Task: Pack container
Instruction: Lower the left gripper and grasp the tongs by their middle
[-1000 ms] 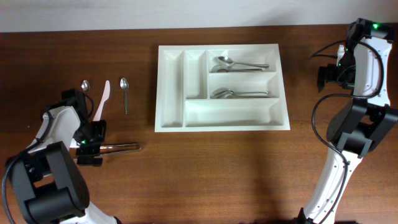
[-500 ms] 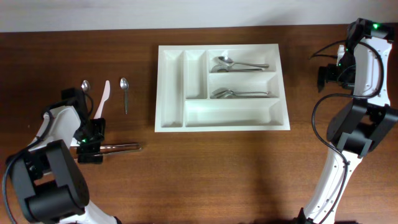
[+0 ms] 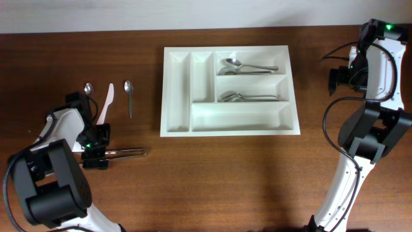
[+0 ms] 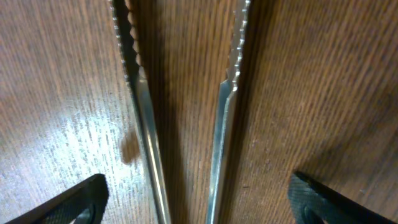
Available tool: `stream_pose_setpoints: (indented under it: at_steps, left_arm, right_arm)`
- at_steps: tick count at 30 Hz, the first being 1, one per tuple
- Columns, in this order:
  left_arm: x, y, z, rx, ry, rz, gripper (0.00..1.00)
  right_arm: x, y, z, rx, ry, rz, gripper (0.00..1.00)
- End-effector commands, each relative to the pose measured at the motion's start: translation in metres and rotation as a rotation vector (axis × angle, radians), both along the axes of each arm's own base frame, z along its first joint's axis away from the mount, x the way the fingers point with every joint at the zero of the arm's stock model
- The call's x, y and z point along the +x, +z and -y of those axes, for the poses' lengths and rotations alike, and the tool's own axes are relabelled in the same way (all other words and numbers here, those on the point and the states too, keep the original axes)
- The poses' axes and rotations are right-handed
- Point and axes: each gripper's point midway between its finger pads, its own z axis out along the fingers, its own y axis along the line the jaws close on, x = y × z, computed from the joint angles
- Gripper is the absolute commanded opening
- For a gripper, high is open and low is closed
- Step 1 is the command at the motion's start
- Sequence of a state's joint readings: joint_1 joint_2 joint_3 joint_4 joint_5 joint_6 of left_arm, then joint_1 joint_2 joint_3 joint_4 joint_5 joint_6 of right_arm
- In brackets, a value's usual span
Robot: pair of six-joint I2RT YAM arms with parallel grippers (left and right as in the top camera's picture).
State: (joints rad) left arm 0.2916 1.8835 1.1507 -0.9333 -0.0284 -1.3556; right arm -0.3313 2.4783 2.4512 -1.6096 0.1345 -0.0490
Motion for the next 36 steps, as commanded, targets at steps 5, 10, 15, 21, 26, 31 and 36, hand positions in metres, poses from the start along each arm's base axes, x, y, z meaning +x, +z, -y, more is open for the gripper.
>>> stream_pose_setpoints:
  at_steps: [5, 10, 15, 21, 26, 31, 36]
  left_arm:
    - [-0.010, -0.012, 0.003, -0.031, -0.064, -0.050, 0.99]
    - [-0.026, -0.021, 0.008, -0.044, -0.067, -0.090, 0.99]
    - [-0.043, -0.042, 0.013, -0.048, -0.067, -0.095, 0.99]
    - [-0.047, -0.059, 0.014, -0.040, -0.110, -0.056, 0.99]
    - [-0.042, -0.060, 0.013, -0.040, -0.146, -0.036, 0.99]
    - [-0.041, -0.060, 0.017, -0.063, -0.142, -0.027, 0.83]
    - [-0.040, -0.060, 0.018, -0.068, -0.141, -0.024, 0.48]
  right_arm:
    - [0.000, 0.020, 0.004, -0.024, -0.004, 0.042, 0.99]
    - [0.000, 0.020, 0.004, -0.024, -0.004, 0.042, 0.99]
    - [0.000, 0.020, 0.004, -0.024, -0.004, 0.042, 0.99]
    - [0.000, 0.020, 0.004, -0.024, -0.004, 0.042, 0.99]
    - [0.000, 0.020, 0.004, -0.024, -0.004, 0.042, 0.99]
    - [0.000, 0.020, 0.004, -0.024, -0.004, 0.042, 0.99]
    - [0.000, 0.020, 0.004, -0.024, -0.004, 0.042, 0.99]
